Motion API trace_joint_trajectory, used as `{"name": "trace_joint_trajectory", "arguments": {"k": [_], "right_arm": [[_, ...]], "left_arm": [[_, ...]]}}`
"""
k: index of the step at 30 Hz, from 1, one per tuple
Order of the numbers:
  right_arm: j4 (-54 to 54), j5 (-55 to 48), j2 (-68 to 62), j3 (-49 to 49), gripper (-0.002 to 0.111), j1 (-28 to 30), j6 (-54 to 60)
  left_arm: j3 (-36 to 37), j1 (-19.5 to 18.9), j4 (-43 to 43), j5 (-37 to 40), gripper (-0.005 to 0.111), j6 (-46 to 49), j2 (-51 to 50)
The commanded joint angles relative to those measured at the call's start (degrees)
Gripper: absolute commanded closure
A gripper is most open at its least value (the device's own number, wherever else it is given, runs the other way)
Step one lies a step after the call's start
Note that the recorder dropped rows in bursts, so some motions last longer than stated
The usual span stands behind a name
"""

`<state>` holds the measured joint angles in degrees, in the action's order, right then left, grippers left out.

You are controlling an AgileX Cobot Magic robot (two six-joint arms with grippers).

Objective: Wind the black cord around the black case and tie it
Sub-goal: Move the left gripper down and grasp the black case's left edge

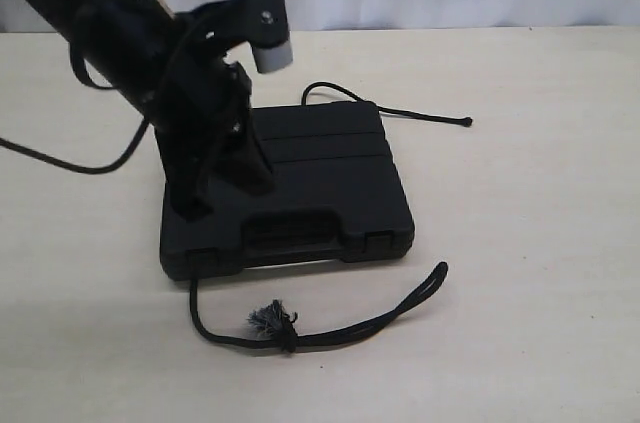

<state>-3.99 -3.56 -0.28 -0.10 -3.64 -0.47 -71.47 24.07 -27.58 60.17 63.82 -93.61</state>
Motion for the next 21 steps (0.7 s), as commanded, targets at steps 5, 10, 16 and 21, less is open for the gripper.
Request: {"name": "trace_joint_trajectory", "arguments": {"k": [5, 10, 16, 21], "right_arm": [[-0.02, 0.50, 0.28, 0.10, 0.104, 0.23, 0.47], [-0.02, 0.50, 0.28, 0.10, 0.104, 0.23, 0.47], [-0.02, 0.50, 0.28, 0.10, 0.104, 0.23, 0.47], [-0.02, 0.50, 0.28, 0.10, 0.104, 0.23, 0.47]], "left_arm": [[9.84, 11.30, 12.62, -16.39, 0.059, 0.56, -0.68], [14.08, 13.67, 11.53, -26.52, 0.059, 0.56, -4.48], [14.07, 13.96, 11.48, -27.13, 0.059, 0.56, -10.57], [14.07, 13.96, 11.96, -33.63, 0.060, 0.56, -12.68]]}}
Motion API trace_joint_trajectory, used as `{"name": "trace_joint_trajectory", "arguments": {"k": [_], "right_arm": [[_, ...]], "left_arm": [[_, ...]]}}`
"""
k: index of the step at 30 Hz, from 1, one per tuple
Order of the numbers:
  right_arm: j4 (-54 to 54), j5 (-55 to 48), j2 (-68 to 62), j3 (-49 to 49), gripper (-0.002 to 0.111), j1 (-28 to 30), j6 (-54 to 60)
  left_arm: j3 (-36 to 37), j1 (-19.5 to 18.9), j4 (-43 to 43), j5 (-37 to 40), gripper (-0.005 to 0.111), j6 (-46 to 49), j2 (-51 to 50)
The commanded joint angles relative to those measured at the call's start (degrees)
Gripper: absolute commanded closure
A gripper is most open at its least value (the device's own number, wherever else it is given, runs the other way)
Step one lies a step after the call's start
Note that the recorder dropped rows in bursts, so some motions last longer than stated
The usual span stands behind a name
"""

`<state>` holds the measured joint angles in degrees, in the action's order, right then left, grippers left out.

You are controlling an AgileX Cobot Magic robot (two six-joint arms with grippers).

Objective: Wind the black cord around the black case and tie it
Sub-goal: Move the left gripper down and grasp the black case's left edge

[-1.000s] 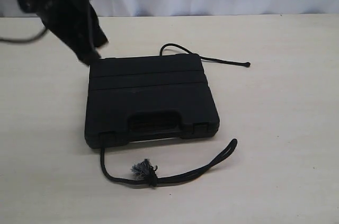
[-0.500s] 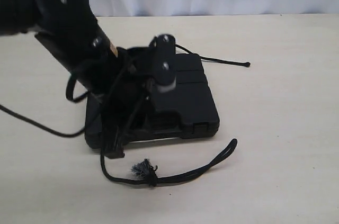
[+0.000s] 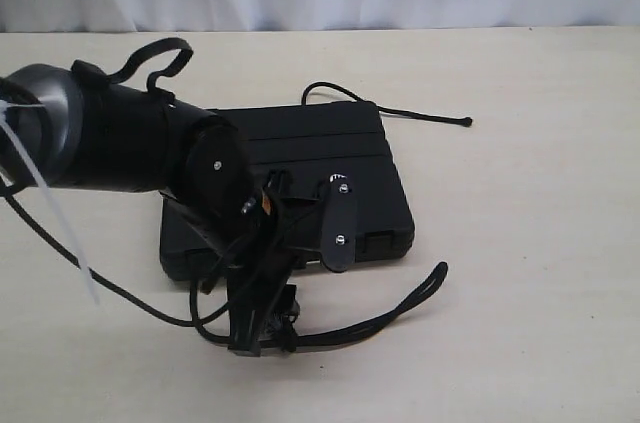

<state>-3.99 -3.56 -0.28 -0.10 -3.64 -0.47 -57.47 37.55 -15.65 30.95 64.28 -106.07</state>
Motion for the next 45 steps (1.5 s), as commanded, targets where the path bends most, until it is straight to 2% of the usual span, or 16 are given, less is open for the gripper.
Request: {"name": "trace_joint_trajectory", "arguments": {"k": [1, 5, 11, 15, 22, 24, 27, 28, 33, 45], "right_arm": [[-0.02, 0.50, 0.28, 0.10, 0.104, 0.23, 0.47], [-0.02, 0.50, 0.28, 0.10, 0.104, 0.23, 0.47], [-0.02, 0.50, 0.28, 0.10, 0.104, 0.23, 0.47], [-0.02, 0.50, 0.28, 0.10, 0.104, 0.23, 0.47], [-0.02, 0.50, 0.28, 0.10, 0.104, 0.23, 0.47], [-0.02, 0.50, 0.28, 0.10, 0.104, 0.23, 0.47], [-0.02, 0.50, 0.28, 0.10, 0.104, 0.23, 0.47], [-0.02, 0.50, 0.28, 0.10, 0.104, 0.23, 0.47], [-0.02, 0.50, 0.28, 0.10, 0.104, 0.23, 0.47], [-0.02, 0.50, 0.28, 0.10, 0.104, 0.23, 0.47]], "left_arm": [[0.06, 0.47, 0.52, -6.68, 0.060, 0.11, -0.22], [0.06, 0.33, 1.64, -9.26, 0.060, -0.57, -0.22], [0.06, -3.54, 1.54, -8.43, 0.060, -11.79, -1.29], [0.06, -3.54, 1.54, -7.95, 0.060, -12.03, -3.39], [0.06, -3.39, 1.44, -14.70, 0.061, -12.03, -6.47], [0.06, -3.39, 1.61, -15.11, 0.072, -12.03, -6.34], [-0.75, -3.39, 4.79, -13.52, 0.101, -11.91, -5.33], [-1.07, -3.39, 5.69, -12.74, 0.107, -11.91, -4.79], [-1.64, -3.50, 9.91, -8.82, 0.107, -11.82, -1.66], [-1.64, -3.50, 27.57, 0.88, 0.107, -11.82, 3.23]]}}
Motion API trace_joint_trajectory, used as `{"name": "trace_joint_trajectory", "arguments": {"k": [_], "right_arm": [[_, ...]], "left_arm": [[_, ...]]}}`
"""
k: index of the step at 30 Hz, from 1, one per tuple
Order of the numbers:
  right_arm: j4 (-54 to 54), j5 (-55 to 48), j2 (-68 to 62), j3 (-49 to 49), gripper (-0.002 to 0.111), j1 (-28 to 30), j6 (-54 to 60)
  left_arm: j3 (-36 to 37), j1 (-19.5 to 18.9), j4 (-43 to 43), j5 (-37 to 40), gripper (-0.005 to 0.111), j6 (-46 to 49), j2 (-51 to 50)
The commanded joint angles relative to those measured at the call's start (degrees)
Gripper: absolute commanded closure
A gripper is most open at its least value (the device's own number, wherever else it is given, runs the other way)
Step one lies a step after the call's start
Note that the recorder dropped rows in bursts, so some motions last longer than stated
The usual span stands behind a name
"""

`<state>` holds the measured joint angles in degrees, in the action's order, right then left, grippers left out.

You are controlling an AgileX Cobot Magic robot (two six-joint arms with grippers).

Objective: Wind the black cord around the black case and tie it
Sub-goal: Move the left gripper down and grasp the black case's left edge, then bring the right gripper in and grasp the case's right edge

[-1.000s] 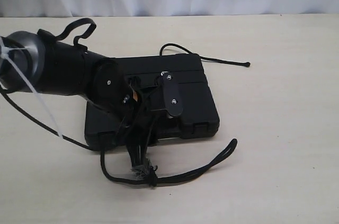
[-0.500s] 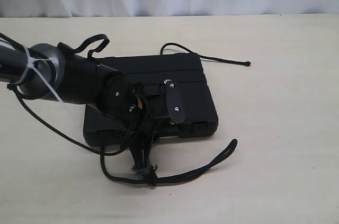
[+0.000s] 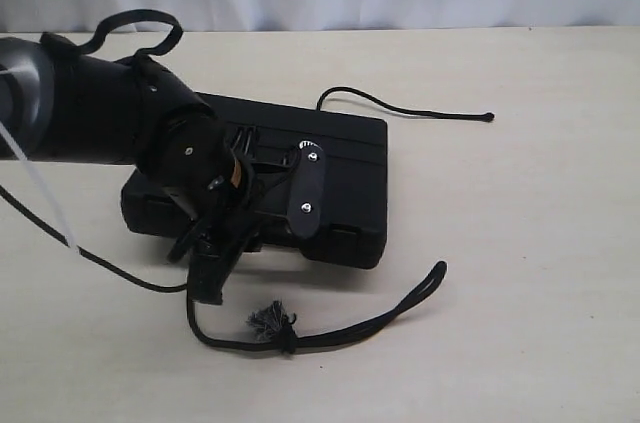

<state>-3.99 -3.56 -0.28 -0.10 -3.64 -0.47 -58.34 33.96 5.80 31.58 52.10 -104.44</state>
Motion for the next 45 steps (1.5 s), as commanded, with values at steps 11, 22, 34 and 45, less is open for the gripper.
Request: {"name": "trace_joint_trajectory", "arguments": {"k": [11, 22, 34, 45], "right_arm": [[-16.75, 4.33, 0.28, 0.10, 0.104, 0.23, -6.27], [-27.66, 19.73, 0.28, -1.21, 0.104, 0.20, -9.04], [35.59, 24.05, -30.63, -28.37, 0.104, 0.20, -9.32], [72.91, 43.81, -63.36, -29.26, 0.059, 0.20, -3.38]], "left_arm": [[-0.76, 0.09, 16.52, 2.39, 0.107, 0.36, 1.60], [-0.76, 0.09, 18.77, -0.31, 0.107, 0.53, 1.60], [-0.76, 0.09, 16.94, -6.59, 0.107, 0.53, 4.54], [-0.76, -1.09, 14.23, -9.49, 0.107, 0.53, 6.27]]}}
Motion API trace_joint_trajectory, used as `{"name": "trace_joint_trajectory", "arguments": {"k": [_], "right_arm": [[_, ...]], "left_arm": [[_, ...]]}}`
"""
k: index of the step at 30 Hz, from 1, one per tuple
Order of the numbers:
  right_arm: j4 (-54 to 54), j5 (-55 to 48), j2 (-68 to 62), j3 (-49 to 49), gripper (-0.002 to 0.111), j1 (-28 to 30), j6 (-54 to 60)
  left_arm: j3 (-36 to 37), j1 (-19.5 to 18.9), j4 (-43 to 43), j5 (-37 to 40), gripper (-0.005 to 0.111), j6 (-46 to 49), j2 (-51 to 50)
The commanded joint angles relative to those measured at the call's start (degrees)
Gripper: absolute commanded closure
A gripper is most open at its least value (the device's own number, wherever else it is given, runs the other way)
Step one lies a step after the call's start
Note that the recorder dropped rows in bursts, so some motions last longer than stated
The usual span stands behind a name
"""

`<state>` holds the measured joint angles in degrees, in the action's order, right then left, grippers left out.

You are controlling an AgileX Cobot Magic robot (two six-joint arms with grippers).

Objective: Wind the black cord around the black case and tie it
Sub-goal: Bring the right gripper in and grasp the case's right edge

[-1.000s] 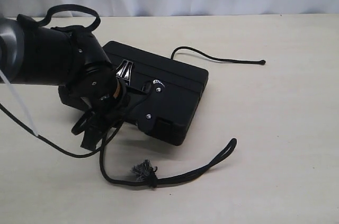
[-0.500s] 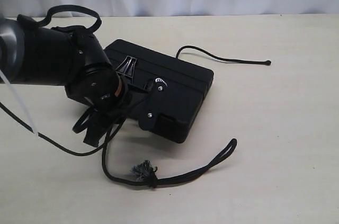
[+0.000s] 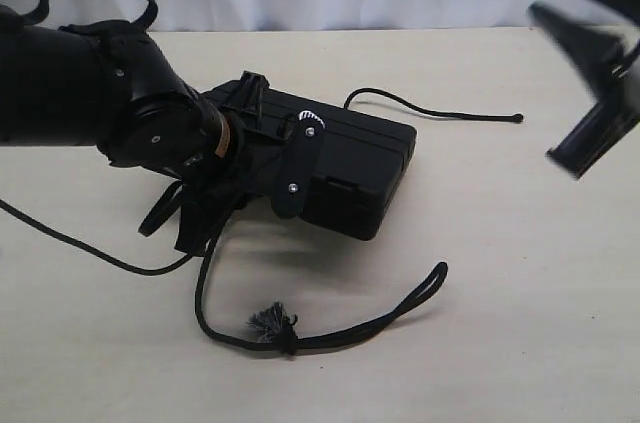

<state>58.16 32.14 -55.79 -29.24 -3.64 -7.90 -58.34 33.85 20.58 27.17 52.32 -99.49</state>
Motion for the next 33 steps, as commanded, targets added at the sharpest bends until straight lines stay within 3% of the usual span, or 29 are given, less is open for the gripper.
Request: {"name": "trace_joint_trajectory", "arguments": {"k": [1, 5, 10, 21, 27, 33], "right_arm": [[11.49, 8.77, -10.06, -0.12, 0.053, 0.20, 5.31], [10.14, 8.38, -16.27, -0.12, 0.031, 0.20, 9.20], [11.85, 8.27, -21.54, -0.12, 0.018, 0.20, 10.17], [15.95, 3.54, -30.55, -2.64, 0.017, 0.20, 17.78], [-1.32, 3.47, -35.59, -2.74, 0.017, -2.89, 26.65], [-11.27, 5.53, -41.19, -2.74, 0.017, -8.58, 39.99]], "left_arm": [[-0.76, -1.41, -0.84, -5.32, 0.107, 0.31, 1.32], [-0.76, -3.24, -0.93, -5.76, 0.107, 0.31, 1.32], [-0.76, -3.42, -1.85, -7.13, 0.107, 0.31, 1.32], [-0.76, -3.42, -3.25, -11.80, 0.107, 0.31, 1.32], [-0.76, -3.42, -3.35, -12.96, 0.107, 0.31, 1.32], [-0.76, -3.42, -3.61, -12.84, 0.107, 0.18, 1.32]]}}
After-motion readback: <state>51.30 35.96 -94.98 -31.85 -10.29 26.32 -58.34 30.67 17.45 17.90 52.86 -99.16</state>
